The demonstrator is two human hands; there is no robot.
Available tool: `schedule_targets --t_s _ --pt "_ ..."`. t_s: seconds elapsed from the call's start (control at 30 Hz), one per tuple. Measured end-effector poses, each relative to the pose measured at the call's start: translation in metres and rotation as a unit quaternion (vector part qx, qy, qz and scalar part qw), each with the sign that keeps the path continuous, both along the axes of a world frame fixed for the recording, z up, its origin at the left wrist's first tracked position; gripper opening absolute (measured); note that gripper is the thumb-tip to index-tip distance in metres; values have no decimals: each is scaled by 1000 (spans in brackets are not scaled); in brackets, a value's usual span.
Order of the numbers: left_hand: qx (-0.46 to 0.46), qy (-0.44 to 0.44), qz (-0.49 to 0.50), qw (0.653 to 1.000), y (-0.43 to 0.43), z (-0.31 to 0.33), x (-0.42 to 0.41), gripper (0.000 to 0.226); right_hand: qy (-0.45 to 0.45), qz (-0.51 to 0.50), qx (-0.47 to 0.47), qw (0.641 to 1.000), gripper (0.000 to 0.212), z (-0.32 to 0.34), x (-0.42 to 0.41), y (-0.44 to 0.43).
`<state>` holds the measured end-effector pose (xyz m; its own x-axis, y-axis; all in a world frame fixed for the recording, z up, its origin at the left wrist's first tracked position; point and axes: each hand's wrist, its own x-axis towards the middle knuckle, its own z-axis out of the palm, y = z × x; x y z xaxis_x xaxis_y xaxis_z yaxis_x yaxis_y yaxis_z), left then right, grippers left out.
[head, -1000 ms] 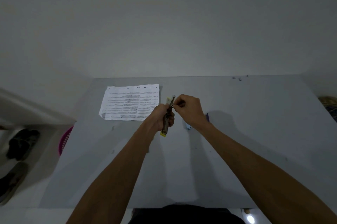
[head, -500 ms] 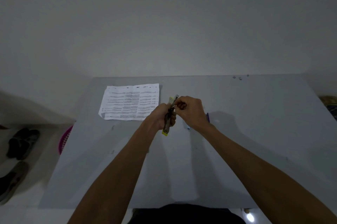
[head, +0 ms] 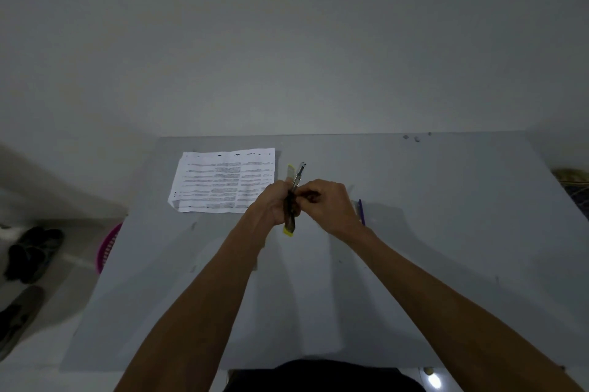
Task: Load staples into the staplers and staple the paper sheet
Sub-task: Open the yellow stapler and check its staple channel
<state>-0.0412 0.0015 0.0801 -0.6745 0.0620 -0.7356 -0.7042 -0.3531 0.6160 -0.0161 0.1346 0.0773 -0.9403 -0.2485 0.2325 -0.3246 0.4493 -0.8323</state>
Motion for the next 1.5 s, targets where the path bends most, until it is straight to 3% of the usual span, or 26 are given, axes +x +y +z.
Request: schedule_targets --t_s 0.1,0.27,0.37,0.47,0.6,0.7,0.83,0.9,0.97,1.03,1.1,1.23,1.4,1.5 --pt "32 -13 -10 999 -3 0 1 37 45 -62 48 996 26 -3 -8 4" --pt "42 -22 -41 998 -3 3 2 35 110 -53 289 949 48 -1 -22 19" --pt "32 -19 -45 998 0 4 3 34 190 -44 386 902 53 1 -28 24" --pt "19 -9 -46 999 2 5 3 33 295 -25 462 836 42 8 -32 29" --pt "-6 9 -52 999 6 10 -1 37 333 17 537 775 29 17 -34 29" --pt "-19 23 -57 998 6 10 -3 39 352 31 528 773 51 20 -35 29" --pt "-31 39 -67 997 3 6 -1 39 374 71 479 791 34 21 -37 33" --pt "-26 43 -70 996 3 6 0 37 351 59 424 833 37 17 -38 35" --pt "-16 49 -68 996 3 7 0 35 273 -3 322 907 40 10 -35 36" --pt "-9 59 -65 996 4 9 0 32 200 -78 222 951 39 8 -29 34" --pt "3 66 -65 996 5 11 -1 31 193 -107 232 947 46 7 -24 29" --pt "26 67 -64 995 7 12 -2 32 237 -115 335 905 57 9 -23 26" --pt "-13 70 -72 995 6 12 -1 35 348 -70 431 830 36 17 -32 27" --pt "-19 69 -76 995 4 13 0 37 351 -20 421 836 37 18 -39 31"
